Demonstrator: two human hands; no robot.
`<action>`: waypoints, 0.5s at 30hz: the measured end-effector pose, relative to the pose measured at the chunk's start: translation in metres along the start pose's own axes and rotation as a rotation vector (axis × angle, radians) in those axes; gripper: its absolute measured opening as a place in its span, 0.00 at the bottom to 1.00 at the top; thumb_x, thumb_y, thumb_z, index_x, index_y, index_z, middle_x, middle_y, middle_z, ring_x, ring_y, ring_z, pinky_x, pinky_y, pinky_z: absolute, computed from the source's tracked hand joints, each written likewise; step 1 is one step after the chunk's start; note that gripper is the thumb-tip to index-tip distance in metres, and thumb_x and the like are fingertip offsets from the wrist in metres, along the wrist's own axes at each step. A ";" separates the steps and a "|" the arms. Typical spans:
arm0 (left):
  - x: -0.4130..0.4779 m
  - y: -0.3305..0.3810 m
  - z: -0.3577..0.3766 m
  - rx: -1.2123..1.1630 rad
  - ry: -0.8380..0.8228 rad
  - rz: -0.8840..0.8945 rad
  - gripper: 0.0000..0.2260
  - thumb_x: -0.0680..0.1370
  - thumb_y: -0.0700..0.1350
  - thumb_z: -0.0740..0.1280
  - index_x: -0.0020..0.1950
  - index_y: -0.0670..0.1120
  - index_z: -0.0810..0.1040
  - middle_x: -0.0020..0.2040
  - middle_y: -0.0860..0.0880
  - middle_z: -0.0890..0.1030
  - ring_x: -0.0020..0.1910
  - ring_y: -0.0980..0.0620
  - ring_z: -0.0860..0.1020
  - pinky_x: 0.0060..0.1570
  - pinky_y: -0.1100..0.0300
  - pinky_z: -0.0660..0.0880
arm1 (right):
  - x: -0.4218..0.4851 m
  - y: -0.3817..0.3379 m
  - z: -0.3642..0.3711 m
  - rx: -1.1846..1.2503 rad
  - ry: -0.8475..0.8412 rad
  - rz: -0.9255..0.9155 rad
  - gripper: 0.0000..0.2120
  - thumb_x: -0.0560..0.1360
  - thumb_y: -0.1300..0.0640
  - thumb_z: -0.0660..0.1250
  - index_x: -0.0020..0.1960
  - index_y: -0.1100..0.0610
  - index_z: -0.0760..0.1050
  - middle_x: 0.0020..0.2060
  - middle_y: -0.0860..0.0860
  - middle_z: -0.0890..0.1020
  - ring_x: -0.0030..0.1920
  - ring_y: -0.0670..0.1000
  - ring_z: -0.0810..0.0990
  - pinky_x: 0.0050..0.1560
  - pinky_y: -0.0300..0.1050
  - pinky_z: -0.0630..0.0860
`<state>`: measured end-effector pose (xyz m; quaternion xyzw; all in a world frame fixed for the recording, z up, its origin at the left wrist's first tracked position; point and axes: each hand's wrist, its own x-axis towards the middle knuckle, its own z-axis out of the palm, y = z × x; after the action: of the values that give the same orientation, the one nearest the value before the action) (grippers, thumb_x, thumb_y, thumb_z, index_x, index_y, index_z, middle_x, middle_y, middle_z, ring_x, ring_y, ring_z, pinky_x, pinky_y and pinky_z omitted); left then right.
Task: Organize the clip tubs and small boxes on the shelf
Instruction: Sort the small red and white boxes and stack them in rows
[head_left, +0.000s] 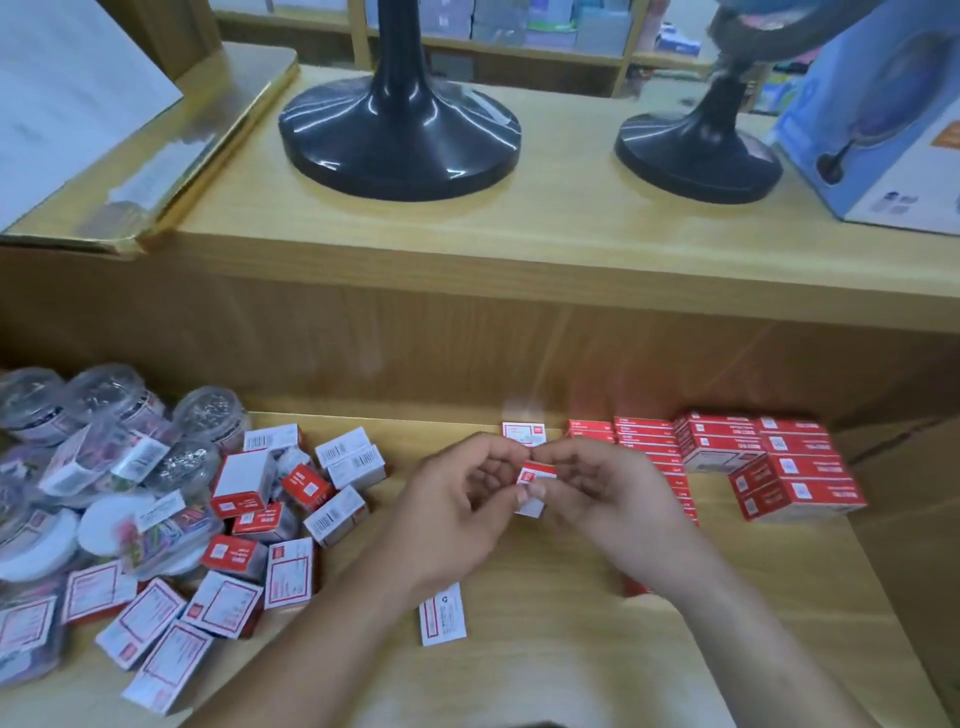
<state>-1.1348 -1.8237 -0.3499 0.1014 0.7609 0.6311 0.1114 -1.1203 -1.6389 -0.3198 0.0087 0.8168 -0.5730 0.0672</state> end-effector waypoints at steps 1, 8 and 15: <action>0.000 -0.001 0.001 -0.033 0.033 -0.010 0.13 0.77 0.39 0.73 0.57 0.55 0.81 0.43 0.51 0.82 0.43 0.51 0.79 0.45 0.58 0.78 | 0.001 0.001 -0.003 0.076 0.009 0.018 0.08 0.74 0.63 0.75 0.50 0.53 0.82 0.37 0.60 0.84 0.34 0.50 0.81 0.40 0.50 0.79; 0.007 0.023 0.021 -0.310 0.080 -0.160 0.06 0.81 0.44 0.68 0.57 0.45 0.82 0.45 0.45 0.86 0.39 0.51 0.83 0.40 0.61 0.79 | -0.004 0.014 -0.013 0.003 0.108 -0.300 0.13 0.69 0.70 0.76 0.46 0.55 0.83 0.51 0.48 0.80 0.52 0.51 0.84 0.49 0.43 0.83; 0.018 0.016 0.026 -0.327 0.109 -0.147 0.12 0.78 0.34 0.71 0.59 0.45 0.81 0.48 0.45 0.87 0.44 0.49 0.84 0.45 0.59 0.81 | -0.004 0.019 -0.024 0.162 0.164 -0.130 0.24 0.71 0.70 0.75 0.60 0.46 0.81 0.59 0.48 0.81 0.47 0.50 0.87 0.50 0.42 0.81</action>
<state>-1.1436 -1.7908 -0.3397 -0.0085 0.6584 0.7412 0.1309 -1.1168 -1.6097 -0.3289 0.0080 0.7694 -0.6376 -0.0379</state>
